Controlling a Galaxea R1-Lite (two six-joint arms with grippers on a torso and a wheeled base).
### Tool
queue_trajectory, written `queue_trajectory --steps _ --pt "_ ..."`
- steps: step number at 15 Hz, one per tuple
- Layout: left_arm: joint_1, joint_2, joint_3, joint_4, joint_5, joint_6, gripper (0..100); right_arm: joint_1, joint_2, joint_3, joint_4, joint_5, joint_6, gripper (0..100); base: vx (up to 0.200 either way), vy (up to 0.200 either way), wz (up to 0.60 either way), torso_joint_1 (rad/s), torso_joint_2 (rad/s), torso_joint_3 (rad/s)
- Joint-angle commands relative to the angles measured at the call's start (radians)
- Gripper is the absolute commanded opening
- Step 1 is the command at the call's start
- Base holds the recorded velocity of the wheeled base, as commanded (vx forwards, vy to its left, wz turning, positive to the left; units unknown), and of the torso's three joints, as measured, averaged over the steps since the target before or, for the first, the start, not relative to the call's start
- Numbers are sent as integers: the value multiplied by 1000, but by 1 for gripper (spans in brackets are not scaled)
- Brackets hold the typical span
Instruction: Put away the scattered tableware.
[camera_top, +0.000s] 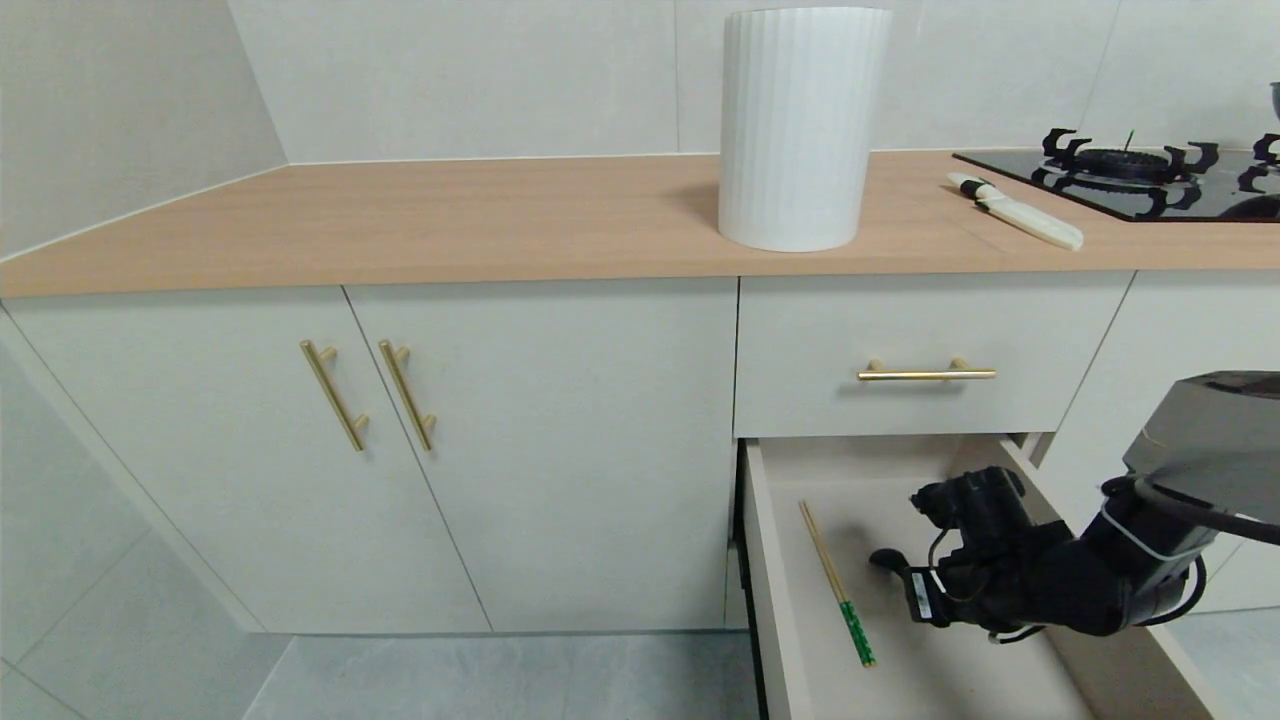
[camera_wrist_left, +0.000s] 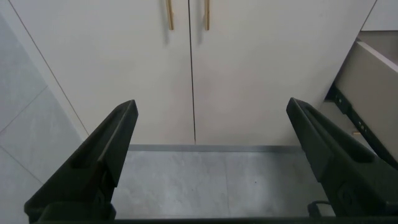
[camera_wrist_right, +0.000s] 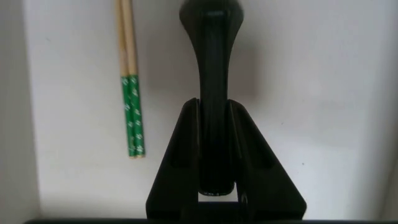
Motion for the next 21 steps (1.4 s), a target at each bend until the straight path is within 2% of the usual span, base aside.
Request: queue_trajectory --steps 1,13,14,21 --pt "0 2 0 0 0 0 100 2 35 2 1 -1 0 0 0 0 0 0 0 0" --pt "0 2 0 0 0 0 100 2 67 -4 -18 -12 0 0 0 0 0 0 0 0" --pt "0 2 0 0 0 0 100 2 67 -4 -18 -12 0 100 0 0 0 0 0 0" --pt "0 2 0 0 0 0 100 2 47 0 -18 -14 0 100 0 0 0 0 0 0"
